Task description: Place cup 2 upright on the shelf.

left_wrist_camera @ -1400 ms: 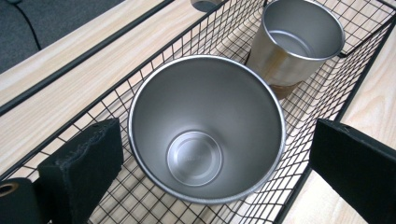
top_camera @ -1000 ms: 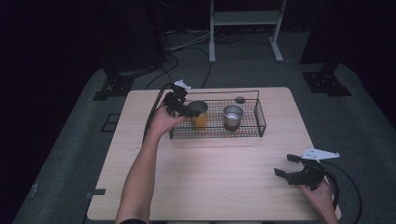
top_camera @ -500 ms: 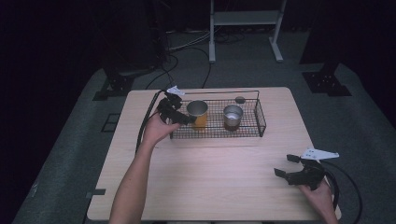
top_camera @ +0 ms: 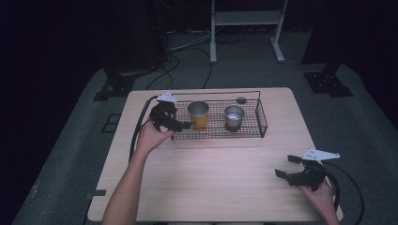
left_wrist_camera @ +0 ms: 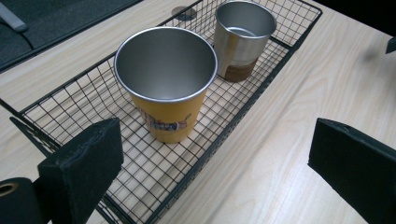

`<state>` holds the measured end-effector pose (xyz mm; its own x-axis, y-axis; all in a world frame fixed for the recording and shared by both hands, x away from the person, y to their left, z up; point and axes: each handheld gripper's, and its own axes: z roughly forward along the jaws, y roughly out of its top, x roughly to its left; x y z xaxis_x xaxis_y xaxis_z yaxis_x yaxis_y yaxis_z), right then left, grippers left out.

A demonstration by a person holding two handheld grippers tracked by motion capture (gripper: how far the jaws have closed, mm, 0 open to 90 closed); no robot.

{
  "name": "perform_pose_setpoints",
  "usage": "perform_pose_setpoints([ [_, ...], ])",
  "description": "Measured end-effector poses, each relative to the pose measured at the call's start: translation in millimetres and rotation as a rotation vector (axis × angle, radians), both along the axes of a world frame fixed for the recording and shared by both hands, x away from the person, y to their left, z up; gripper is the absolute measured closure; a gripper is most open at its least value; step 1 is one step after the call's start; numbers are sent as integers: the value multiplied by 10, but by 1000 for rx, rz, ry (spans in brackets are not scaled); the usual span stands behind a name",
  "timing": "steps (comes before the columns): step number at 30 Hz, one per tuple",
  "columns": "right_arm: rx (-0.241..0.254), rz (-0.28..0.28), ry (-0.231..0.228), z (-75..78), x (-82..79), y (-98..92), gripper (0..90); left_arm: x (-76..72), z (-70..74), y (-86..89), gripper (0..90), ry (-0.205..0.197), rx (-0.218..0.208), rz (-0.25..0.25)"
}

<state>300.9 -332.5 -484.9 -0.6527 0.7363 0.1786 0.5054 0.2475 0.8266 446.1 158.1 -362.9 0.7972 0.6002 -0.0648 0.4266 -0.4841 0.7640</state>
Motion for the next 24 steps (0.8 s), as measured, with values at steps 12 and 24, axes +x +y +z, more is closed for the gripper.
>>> perform_pose_setpoints([
  [12, -1, 0, 2, -5, 2, 6, 85, -169, -27, 101, 22, -11, -5, 3],
  [24, -6, 3, 3, -9, 6, 17, 85, -288, -62, 189, 23, -18, -19, 8],
])
